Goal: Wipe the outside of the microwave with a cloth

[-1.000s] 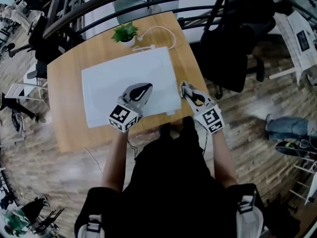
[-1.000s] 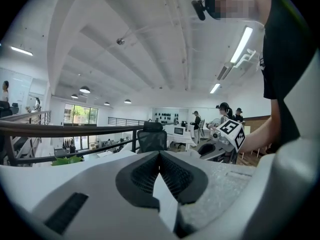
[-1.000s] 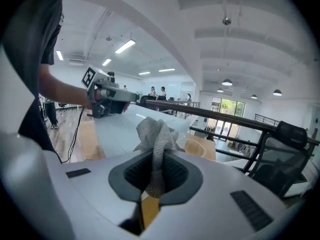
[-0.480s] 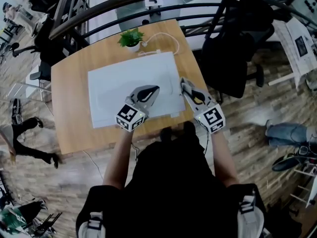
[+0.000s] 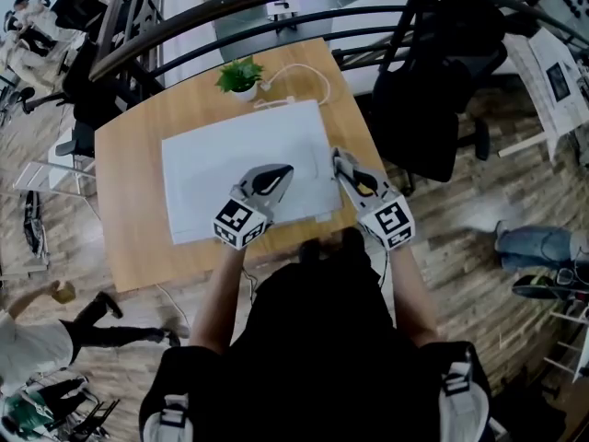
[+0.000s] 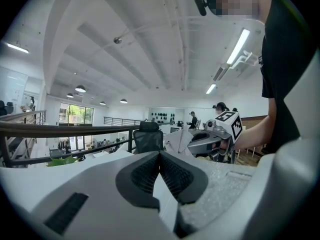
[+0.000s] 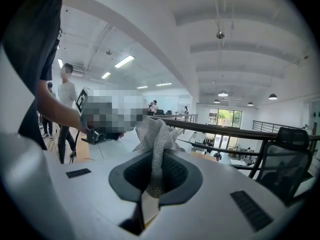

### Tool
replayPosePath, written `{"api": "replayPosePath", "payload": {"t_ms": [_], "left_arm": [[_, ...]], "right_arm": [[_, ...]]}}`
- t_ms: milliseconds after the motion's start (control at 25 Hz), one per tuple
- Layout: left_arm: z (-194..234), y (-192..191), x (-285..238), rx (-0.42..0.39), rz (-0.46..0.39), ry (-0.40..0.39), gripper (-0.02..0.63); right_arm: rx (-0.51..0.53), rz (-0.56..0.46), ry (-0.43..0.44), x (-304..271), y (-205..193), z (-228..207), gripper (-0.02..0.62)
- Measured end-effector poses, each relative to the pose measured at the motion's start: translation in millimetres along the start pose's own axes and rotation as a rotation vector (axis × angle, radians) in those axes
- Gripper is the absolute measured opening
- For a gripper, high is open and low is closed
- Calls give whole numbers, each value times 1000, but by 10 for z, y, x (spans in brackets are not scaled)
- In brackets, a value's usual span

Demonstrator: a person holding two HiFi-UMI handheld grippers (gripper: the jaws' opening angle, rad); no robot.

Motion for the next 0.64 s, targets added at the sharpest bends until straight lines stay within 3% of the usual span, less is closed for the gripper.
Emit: {"api": "replayPosePath", "payload": {"t_ms": [640], "left_arm": [[1, -13, 20, 4, 4, 10, 2]], "right_arm": [[1, 2, 12, 26, -37, 33, 17]]}}
Point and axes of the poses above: the fingertips, and each gripper's own axes: x backward along the fingers, z to its left, y out of its top, the point moved 6 cm from there along x, backward along the fingers, and after that the axes turned 3 degrees about z, right-handed, at the moved point
